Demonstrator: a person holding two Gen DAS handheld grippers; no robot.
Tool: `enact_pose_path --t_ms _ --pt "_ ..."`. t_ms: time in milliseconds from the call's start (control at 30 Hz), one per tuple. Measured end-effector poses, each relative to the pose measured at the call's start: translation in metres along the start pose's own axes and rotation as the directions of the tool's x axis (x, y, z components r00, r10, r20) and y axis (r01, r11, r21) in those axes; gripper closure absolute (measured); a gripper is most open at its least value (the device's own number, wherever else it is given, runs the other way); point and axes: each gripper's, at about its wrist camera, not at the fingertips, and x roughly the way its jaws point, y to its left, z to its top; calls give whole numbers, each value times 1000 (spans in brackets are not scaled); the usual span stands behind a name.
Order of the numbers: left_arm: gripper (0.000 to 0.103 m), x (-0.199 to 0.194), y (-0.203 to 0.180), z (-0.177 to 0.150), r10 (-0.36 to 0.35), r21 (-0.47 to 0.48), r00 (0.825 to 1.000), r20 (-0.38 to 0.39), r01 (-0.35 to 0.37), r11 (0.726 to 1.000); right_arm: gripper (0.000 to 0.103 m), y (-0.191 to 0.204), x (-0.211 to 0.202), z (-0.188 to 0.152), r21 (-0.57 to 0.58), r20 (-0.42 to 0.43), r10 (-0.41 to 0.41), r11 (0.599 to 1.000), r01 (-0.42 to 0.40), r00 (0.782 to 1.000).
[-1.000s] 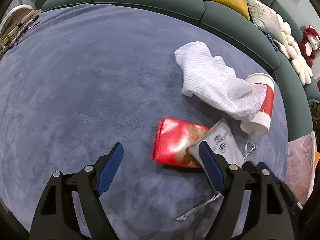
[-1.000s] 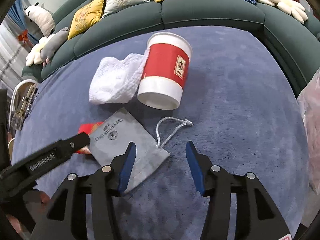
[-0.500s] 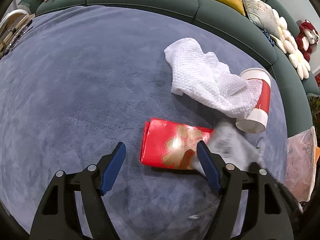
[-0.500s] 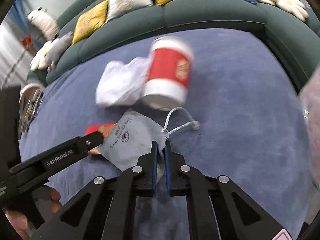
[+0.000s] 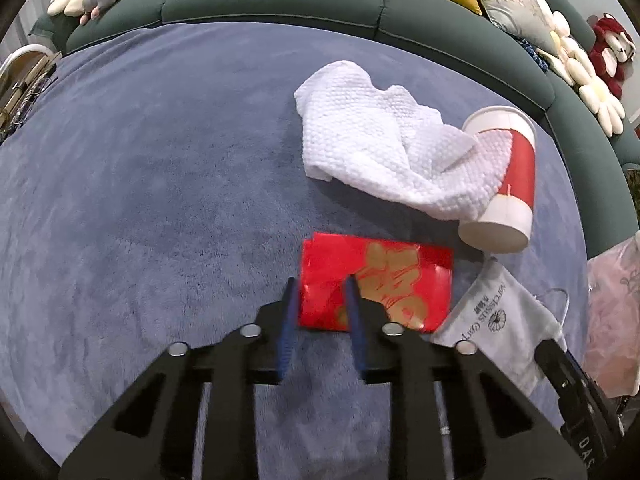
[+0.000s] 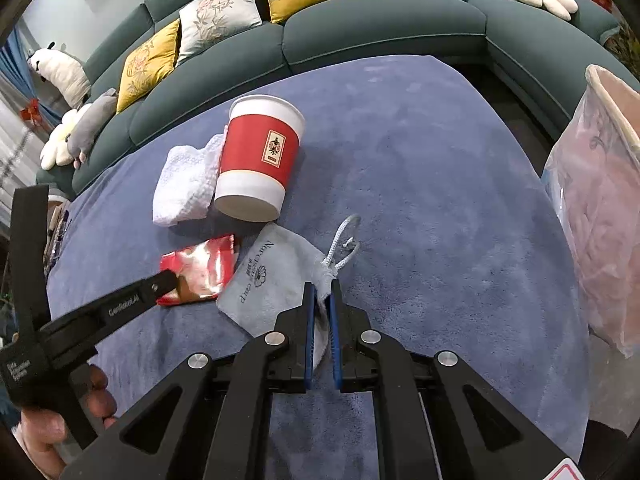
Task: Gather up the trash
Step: 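Grasp the grey drawstring pouch with the right tool while the left tool grasps the red packet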
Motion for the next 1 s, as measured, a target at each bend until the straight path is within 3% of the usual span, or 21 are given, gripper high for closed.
enact_pose_path --t_ms 100,267,333,400,467,533,633,700,900,933,1000 --pt "101 -5 -1 -4 -23 6 1000 -7 23 1000 96 -3 -4 -2 3 8 6 1000 -6 1000" --pt "99 -13 -6 -10 -102 13 995 -22 102 995 95 -11 -14 -1 20 35 -8 1000 7 999" --pt "89 -15 -4 -9 -128 -1 991 -31 128 992 95 -17 -19 1 39 48 -19 999 17 999" --pt "59 -15 -3 -8 -137 1 990 -30 137 991 95 -22 -22 3 50 55 -22 999 19 998" --pt "53 -17 -4 -8 -137 35 990 -19 137 990 95 -29 -25 6 61 61 -32 998 28 998" --pt "52 -20 -12 -10 -145 119 989 -11 145 982 95 -33 -27 8 73 62 -31 997 27 998" --pt "43 -24 -23 -16 -112 252 993 33 100 963 95 -38 -29 10 78 66 -31 997 26 997" --pt "43 -24 -30 -18 -82 325 994 74 53 944 95 -39 -29 10 83 65 -28 996 23 997" --pt "43 -16 -49 -19 -71 456 991 110 13 890 95 -38 -27 9 82 59 -26 996 21 998" --pt "45 -16 -50 -21 -69 463 991 112 10 887 95 -37 -27 10 80 59 -25 997 21 998" --pt "58 -11 -52 -17 -64 462 992 105 9 887 95 -38 -26 10 78 58 -26 997 21 998"
